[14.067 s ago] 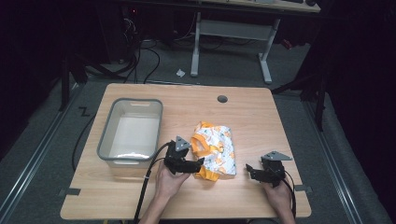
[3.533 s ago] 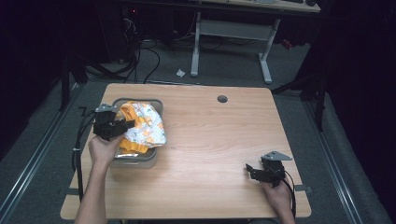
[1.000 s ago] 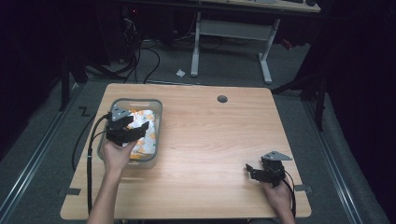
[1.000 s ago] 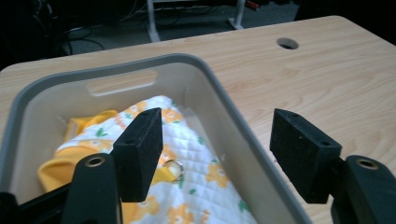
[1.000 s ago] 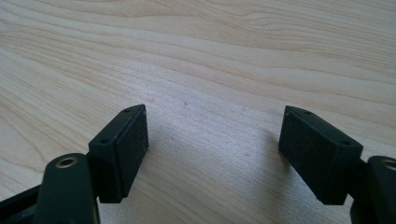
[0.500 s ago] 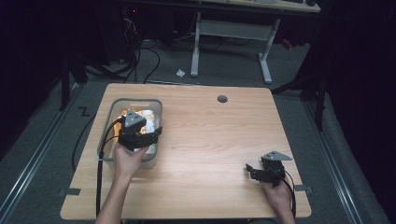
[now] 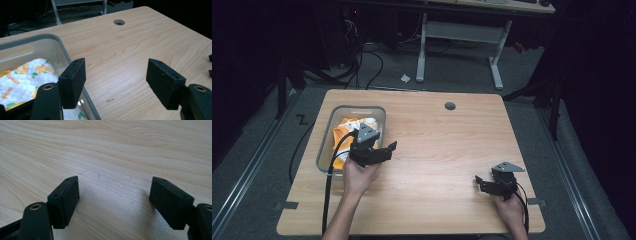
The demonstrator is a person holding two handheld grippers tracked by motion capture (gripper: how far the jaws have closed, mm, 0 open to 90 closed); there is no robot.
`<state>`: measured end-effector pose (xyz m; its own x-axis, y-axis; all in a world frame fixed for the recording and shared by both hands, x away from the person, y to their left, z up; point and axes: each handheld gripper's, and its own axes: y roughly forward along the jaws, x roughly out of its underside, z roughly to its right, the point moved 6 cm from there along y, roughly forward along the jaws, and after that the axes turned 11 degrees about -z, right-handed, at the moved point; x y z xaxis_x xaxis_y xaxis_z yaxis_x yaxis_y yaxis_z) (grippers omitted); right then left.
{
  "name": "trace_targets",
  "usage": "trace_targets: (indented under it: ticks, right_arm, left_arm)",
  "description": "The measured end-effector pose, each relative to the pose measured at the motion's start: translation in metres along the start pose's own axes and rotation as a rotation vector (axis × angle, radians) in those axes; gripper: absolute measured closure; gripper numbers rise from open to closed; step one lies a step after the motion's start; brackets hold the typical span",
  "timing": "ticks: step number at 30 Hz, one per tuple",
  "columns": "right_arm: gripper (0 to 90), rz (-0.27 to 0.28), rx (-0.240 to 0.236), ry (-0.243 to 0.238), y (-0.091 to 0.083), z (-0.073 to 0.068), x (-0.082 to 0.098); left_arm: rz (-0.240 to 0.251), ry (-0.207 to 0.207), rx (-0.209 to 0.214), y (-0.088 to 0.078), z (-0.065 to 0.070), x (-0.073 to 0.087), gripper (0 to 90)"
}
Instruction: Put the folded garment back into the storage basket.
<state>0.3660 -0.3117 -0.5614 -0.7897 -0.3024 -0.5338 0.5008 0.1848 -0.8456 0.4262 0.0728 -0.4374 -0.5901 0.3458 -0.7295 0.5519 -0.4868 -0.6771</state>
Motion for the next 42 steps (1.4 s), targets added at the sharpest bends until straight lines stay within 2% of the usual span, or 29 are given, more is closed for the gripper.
trace_targets:
  ticks: [16,22,33,42]
  right_arm:
    - [24.4,0.000,0.000,0.000,0.000,0.000,0.000]
    - [24.4,0.000,0.000,0.000,0.000,0.000,0.000]
    - [24.4,0.000,0.000,0.000,0.000,0.000,0.000]
    - [24.4,0.000,0.000,0.000,0.000,0.000,0.000]
  left_arm:
    - [-0.007,0.021,0.041,0.006,0.020,0.010,32.4]
    - [-0.004,0.003,0.070,0.010,0.026,0.014,32.6]
    - [-0.001,0.011,0.082,0.014,0.035,0.018,32.6]
    - [-0.008,-0.006,0.096,0.020,0.040,0.027,32.8]
